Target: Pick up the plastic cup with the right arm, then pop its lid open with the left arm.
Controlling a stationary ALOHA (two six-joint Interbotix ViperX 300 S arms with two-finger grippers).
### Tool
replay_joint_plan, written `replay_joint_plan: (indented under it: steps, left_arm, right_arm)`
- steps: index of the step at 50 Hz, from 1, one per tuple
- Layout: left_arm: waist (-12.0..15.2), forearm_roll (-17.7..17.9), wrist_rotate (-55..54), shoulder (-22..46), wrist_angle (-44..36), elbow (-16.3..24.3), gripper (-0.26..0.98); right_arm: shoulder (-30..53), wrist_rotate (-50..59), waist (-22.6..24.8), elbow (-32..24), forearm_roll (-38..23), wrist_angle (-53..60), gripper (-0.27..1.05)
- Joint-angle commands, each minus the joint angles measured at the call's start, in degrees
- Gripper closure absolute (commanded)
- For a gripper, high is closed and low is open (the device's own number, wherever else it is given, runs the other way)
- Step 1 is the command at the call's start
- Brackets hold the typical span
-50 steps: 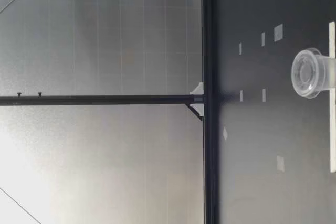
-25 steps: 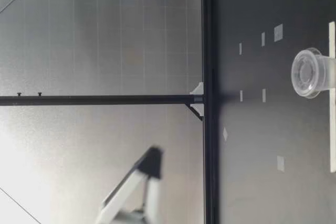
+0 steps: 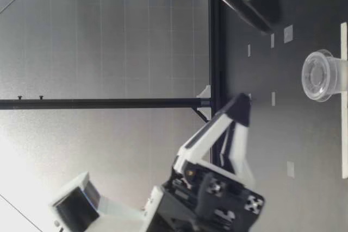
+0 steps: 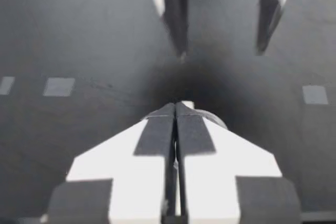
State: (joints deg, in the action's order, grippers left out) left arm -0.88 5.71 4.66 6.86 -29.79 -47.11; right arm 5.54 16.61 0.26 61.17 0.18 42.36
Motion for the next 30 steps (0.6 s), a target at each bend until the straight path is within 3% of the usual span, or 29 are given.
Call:
replay_joint_plan:
  steps: [1, 30]
  left_arm:
    - [-1.0, -0.1, -0.1, -0.5, -0.6, 0.7, 0.75]
    - [-1.8, -0.2, 0.6, 4.1, -0.5, 2.2, 0.75]
  right_arm:
    - [2.5, 0.4, -0.1, -2.1, 0.1, 1.8, 0.09]
    - [9.1, 0.2, -0.2, -4.4, 1.8, 1.8, 0.09]
